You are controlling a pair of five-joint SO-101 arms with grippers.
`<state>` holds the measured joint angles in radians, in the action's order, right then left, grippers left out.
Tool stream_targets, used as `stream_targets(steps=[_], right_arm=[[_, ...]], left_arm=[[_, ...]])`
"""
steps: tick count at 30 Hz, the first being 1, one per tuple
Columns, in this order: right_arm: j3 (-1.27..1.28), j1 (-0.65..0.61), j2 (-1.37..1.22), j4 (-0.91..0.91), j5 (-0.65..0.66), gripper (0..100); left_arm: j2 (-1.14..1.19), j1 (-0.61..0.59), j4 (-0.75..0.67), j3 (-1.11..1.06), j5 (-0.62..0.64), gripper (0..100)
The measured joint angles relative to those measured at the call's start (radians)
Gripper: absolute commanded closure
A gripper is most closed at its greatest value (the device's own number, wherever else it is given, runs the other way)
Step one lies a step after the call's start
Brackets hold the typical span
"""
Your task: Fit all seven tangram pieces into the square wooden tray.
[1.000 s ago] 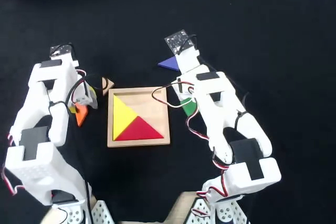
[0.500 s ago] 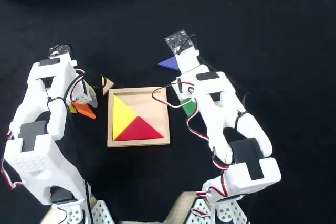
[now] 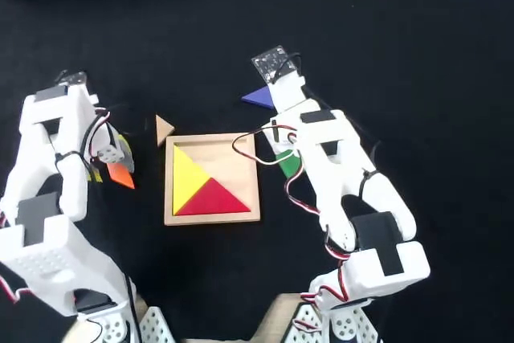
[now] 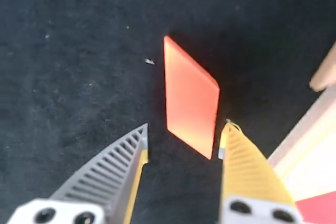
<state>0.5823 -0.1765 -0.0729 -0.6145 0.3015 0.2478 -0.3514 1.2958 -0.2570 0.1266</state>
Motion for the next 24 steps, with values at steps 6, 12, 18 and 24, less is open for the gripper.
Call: stream_targets(steps=[6,12,18,24], right_arm=[[0.000,0.000,0.000,0.000,0.000,98.7],[0.000,0.000,0.000,0.000,0.005,98.7],[0.000,0.000,0.000,0.000,0.006,98.7],[0.000,0.000,0.000,0.000,0.006,98.7]], left_arm=[[-0.002,0.072,-0.129,-0.061,0.020,77],[-0.002,0.072,-0.149,-0.066,0.009,77],[-0.002,0.072,-0.204,-0.081,-0.009,78],[0.051,0.078,-0.244,-0.066,-0.061,92]])
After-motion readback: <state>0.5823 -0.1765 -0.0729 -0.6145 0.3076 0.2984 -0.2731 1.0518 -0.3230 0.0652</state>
